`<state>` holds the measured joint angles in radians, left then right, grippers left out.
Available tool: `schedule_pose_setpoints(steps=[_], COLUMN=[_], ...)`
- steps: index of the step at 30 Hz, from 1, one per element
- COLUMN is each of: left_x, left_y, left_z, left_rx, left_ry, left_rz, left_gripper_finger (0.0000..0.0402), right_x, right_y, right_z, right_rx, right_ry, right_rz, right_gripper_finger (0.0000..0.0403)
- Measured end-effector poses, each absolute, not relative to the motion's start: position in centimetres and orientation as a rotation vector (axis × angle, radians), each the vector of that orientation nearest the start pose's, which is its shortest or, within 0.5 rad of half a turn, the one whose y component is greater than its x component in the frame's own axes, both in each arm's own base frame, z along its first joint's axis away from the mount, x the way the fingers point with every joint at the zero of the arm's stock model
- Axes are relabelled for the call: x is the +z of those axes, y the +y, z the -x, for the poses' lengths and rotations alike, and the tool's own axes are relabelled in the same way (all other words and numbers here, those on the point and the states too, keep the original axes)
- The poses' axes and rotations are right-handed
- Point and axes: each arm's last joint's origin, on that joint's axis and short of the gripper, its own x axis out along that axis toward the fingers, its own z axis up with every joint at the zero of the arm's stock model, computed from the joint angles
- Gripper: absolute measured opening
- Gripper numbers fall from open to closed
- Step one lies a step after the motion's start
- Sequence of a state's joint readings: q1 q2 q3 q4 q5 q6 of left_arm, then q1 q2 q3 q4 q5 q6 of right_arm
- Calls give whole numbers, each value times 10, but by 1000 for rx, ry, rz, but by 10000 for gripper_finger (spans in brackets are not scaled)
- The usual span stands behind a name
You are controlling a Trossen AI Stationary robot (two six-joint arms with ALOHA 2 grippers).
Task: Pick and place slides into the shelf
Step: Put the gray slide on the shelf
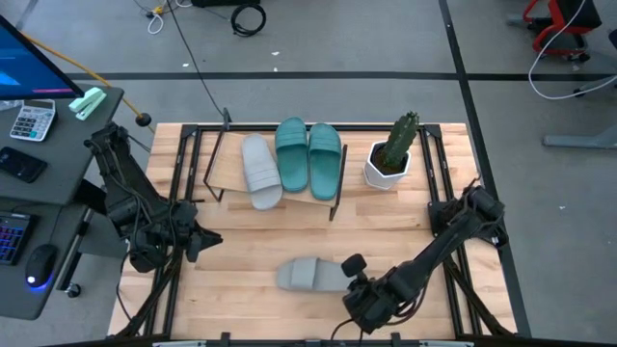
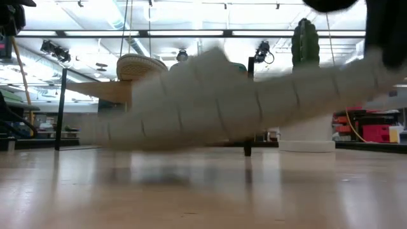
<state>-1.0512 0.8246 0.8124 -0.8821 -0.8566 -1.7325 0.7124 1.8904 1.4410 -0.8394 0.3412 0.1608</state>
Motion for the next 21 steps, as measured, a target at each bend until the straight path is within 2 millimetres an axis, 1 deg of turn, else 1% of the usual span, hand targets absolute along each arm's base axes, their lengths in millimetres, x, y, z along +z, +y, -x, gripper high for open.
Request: schedule_pose_setpoints(steps=[6, 10, 12, 16, 18, 21], left_x=[286, 286, 287, 291, 294, 300], left_y=[-111, -111, -112, -116, -119, -124], left_z=[-89, -89, -89, -91, -93, -95], left_rx=[286, 287, 281, 236, 198, 138], left_ry=[484, 485, 481, 473, 470, 461], left_rz=[950, 952, 964, 999, 1016, 1049], left_gripper_finger=[111, 110, 111, 112, 112, 113], right_x=[255, 285, 298, 317, 330, 348], right_y=[228, 218, 213, 209, 211, 214], right_z=[-279, -268, -264, -261, -264, -274], right_rx=[239, 221, 208, 228, 254, 294], right_ry=[1021, 929, 887, 833, 806, 779], right_rz=[443, 409, 411, 481, 543, 651], right_gripper_finger=[14, 17, 18, 15, 16, 18])
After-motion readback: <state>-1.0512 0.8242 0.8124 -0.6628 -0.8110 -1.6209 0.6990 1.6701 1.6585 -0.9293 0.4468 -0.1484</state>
